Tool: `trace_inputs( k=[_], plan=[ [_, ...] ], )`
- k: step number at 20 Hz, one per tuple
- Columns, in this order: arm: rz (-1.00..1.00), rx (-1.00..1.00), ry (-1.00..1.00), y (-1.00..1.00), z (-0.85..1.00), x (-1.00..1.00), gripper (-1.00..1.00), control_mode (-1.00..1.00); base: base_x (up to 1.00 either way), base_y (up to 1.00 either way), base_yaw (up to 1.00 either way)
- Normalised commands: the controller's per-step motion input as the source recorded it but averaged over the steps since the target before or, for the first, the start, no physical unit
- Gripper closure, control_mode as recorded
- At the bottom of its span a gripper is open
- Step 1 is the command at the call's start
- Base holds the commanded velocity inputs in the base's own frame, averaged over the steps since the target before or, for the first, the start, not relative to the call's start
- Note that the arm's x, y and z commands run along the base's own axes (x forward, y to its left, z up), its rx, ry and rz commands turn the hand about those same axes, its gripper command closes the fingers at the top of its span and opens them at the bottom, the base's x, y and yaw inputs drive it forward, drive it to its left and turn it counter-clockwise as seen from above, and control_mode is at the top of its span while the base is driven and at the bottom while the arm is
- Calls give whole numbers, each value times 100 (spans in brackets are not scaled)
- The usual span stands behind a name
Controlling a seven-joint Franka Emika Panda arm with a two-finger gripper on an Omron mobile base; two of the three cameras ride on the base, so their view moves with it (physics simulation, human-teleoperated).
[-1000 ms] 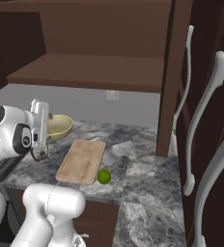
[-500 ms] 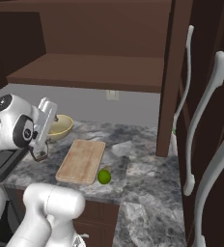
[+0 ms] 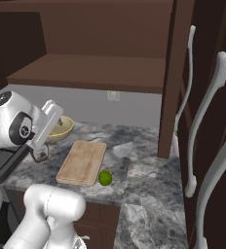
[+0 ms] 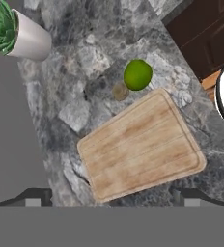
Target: Open the cabinet. Place the bowl and condiment on the counter. Then place the lime and garlic on the cutting board.
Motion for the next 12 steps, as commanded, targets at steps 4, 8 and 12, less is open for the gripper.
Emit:
trace_inputs(
  k=[4, 8, 12],
  plan=[
    [-18, 5, 3, -18, -4, -4, -100, -100, 0, 0, 0],
    [-11, 12, 1, -31, 0, -13, -100, -100, 0, 0, 0],
    [-10, 16, 1, -27, 0, -16, -100, -100, 0, 0, 0]
  ],
)
